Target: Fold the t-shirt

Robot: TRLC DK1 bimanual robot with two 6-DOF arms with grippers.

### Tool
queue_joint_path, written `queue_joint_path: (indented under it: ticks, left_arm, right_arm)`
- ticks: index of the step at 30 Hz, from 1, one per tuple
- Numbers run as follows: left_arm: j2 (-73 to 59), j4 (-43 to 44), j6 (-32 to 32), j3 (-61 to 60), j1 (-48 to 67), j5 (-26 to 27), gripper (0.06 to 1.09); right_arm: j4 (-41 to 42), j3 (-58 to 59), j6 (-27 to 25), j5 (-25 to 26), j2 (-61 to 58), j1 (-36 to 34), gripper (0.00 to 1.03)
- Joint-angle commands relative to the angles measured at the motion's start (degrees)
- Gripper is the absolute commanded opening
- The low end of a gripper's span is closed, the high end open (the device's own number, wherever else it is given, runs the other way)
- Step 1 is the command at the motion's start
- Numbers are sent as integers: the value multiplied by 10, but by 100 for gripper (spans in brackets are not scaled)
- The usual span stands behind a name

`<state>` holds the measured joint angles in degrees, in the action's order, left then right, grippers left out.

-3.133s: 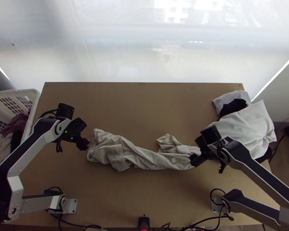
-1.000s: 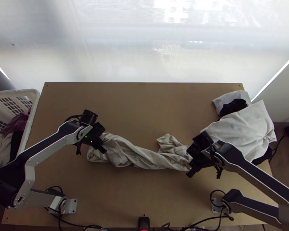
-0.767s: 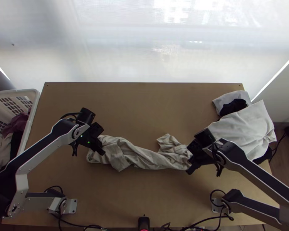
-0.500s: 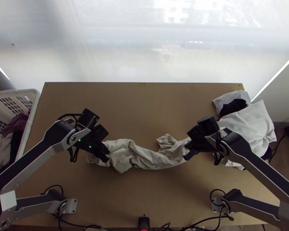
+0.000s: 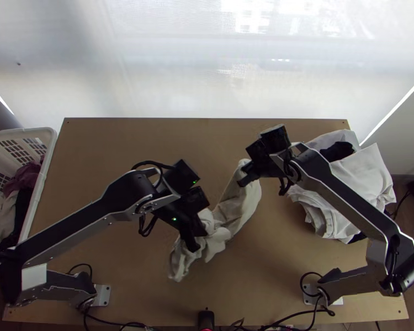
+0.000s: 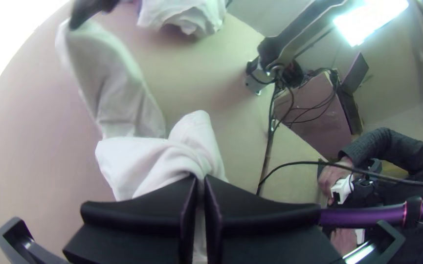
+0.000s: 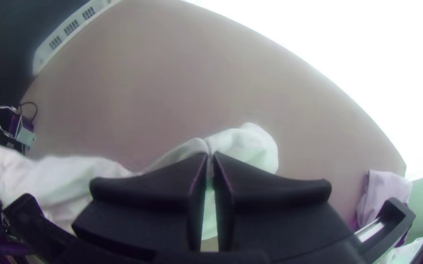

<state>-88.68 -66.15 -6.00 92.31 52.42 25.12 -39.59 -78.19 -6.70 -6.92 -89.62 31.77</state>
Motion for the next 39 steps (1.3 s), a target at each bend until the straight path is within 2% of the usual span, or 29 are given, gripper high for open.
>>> queue_joint_path:
  ticks: [1,5,8,11,16,17,18,19,20,21,22,24,31,36,39]
  left_arm:
    - [-129,-1,-2,186,76,5,10]
    - [-183,13,2,254,84,-3,10]
    - [-226,30,6,313,79,-34,10]
    - [-261,53,20,380,82,-43,10]
    - [-274,117,27,392,113,-45,11]
    - [-276,118,28,392,113,-45,20]
    - [-277,118,31,391,113,-45,40]
    - [-276,116,32,389,113,-46,68]
    - [-272,111,32,386,113,-47,86]
    - [-266,110,32,378,113,-47,96]
    - [-260,108,32,369,113,-47,103]
    - [-246,108,32,350,113,-48,104]
    - [-226,72,11,343,97,-61,104]
    - [-187,8,-16,326,7,-63,104]
    - [-152,2,-38,279,-78,-63,104]
  right_arm:
    - [10,-138,15,0,-110,0,3]
    - [10,-176,29,1,-143,-14,3]
    - [10,-195,32,1,-164,-19,3]
    - [10,-232,33,0,-196,-14,3]
    - [-8,-338,29,0,-269,17,3]
    - [-22,-362,29,0,-282,19,10]
    - [-36,-377,32,0,-293,20,26]
    - [-44,-382,37,0,-296,22,40]
    - [-47,-381,43,0,-295,22,54]
    - [-54,-378,50,0,-295,22,76]
    - [-65,-375,52,1,-295,22,90]
    - [-71,-361,52,1,-286,16,98]
    - [-95,-352,51,1,-249,-26,98]
    - [-122,-286,50,1,-162,-42,98]
    - [-140,-217,48,1,-93,-46,98]
